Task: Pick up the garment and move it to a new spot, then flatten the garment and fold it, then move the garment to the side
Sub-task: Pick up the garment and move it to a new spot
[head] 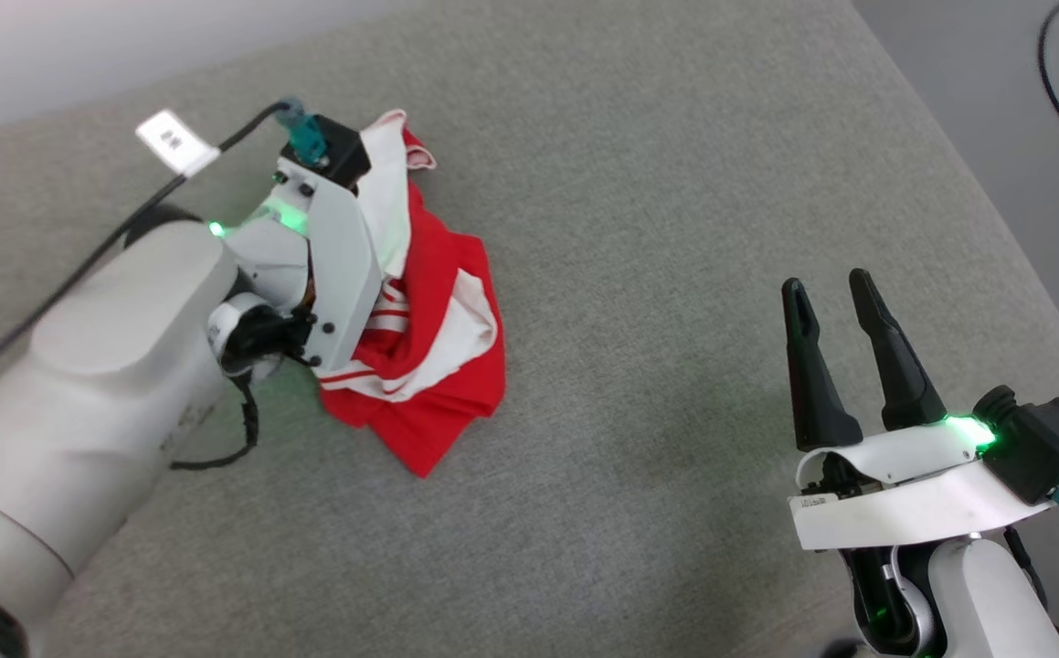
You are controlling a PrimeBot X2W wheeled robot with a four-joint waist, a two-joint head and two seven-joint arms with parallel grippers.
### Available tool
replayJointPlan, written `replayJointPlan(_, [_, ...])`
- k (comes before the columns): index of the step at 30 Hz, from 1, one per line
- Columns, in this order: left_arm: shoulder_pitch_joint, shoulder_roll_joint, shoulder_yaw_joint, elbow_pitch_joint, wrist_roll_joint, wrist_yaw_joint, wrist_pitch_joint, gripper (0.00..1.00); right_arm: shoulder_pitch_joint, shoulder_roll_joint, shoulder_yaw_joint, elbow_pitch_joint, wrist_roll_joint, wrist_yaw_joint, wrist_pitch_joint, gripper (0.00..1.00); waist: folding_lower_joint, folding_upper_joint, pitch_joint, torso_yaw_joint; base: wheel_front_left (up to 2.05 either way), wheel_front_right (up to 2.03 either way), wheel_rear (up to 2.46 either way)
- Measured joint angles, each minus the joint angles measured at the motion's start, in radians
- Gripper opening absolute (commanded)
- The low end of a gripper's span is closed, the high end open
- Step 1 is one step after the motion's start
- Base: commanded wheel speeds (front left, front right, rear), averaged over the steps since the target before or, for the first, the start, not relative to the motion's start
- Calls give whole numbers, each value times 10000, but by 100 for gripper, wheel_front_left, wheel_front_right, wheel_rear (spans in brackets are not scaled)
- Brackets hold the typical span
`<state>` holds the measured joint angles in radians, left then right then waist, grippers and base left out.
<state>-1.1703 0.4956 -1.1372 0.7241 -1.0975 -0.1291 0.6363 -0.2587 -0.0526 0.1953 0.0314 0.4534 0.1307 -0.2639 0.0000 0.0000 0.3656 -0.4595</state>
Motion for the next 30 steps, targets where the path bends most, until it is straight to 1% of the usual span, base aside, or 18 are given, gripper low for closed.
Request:
replayJointPlan(2, [-297,174,-558,-238,259,-25,288,0,-4,6,31,-48,63,0,0,100,0,0,191,-147,0,0,0])
replayJointPlan(4, [-463,280,-755,-337,228,-27,612,0,-15,2,50,-82,138,0,0,100,0,0,371,-273,0,0,0])
replayJointPlan(8, [-697,395,-878,-407,213,-36,1114,0,-73,4,100,-155,232,0,0,100,0,0,684,-481,0,0,0])
replayJointPlan(10, [-742,449,-890,-474,439,-79,1233,0,-111,6,117,-180,291,0,0,100,0,0,814,-561,0,0,0])
replayJointPlan(15, [-794,594,-876,-623,516,-117,1235,0,-189,6,115,-205,288,0,0,100,0,0,1065,-638,0,0,0])
replayJointPlan(18, [-798,594,-892,-731,514,-117,926,0,-249,6,82,-205,196,0,0,100,1,0,1104,-539,0,0,0])
replayJointPlan(19, [-796,583,-924,-792,514,-117,777,13,-284,6,75,-196,165,0,0,100,0,0,1101,-482,0,0,0])
replayJointPlan(20, [-795,545,-953,-815,489,-117,606,43,-310,8,77,-186,104,0,0,100,0,0,1092,-416,0,0,0])
replayJointPlan(21, [-795,500,-991,-817,372,-117,387,68,-331,10,75,-165,56,0,0,100,0,0,1074,-340,0,0,0])
replayJointPlan(22, [-793,453,-1016,-807,207,-113,148,86,-344,10,54,-119,-27,0,0,100,0,0,1047,-252,0,0,0])
replayJointPlan(23, [-793,401,-1041,-790,61,-102,-90,100,-347,12,61,-63,-142,0,0,100,0,0,1014,-158,0,0,0])
replayJointPlan(30, [-547,-163,-1172,-924,-905,-27,-2082,100,-246,25,-56,370,-1072,0,0,100,0,0,501,726,0,0,0])
